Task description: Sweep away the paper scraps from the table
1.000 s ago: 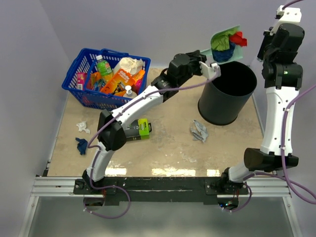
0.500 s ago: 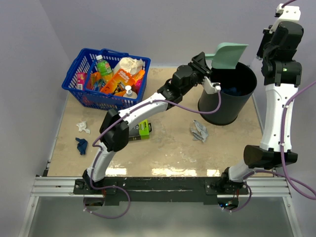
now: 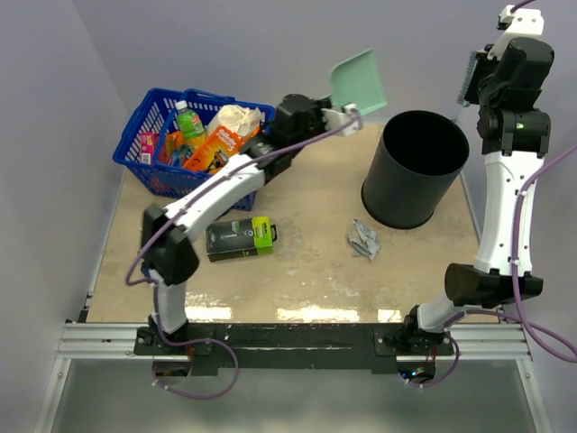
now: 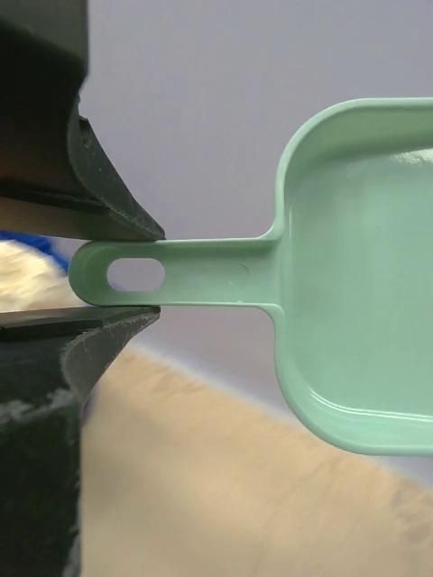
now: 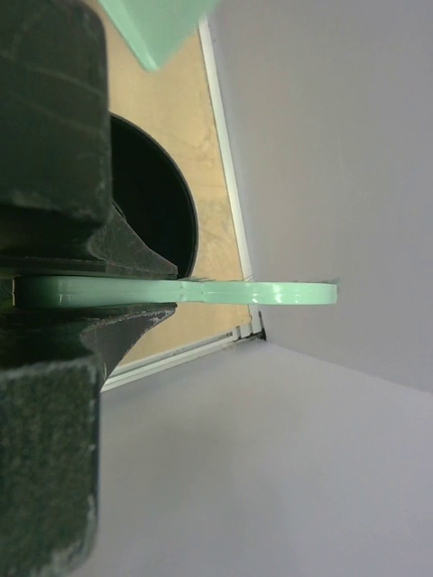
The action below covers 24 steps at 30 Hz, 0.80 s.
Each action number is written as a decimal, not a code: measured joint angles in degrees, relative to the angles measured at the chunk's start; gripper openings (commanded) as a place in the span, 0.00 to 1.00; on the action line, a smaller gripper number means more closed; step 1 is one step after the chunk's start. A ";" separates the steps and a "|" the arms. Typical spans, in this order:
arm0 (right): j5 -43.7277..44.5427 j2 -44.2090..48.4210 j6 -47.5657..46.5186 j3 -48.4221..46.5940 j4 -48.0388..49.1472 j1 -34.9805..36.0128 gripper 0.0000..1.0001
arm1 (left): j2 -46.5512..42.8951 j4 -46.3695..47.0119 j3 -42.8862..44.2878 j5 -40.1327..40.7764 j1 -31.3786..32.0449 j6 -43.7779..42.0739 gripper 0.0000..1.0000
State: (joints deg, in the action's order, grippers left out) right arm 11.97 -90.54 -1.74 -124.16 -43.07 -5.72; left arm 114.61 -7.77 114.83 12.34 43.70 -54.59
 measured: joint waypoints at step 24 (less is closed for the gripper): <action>-19.82 4.81 -8.72 26.75 -4.72 28.02 0.00 | -30.93 -35.91 -47.10 -21.31 -3.89 14.14 0.00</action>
State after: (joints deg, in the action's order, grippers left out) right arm -7.86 -85.73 -10.46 -97.41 -47.79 22.31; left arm 83.68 -43.68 67.72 -8.97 39.81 -40.45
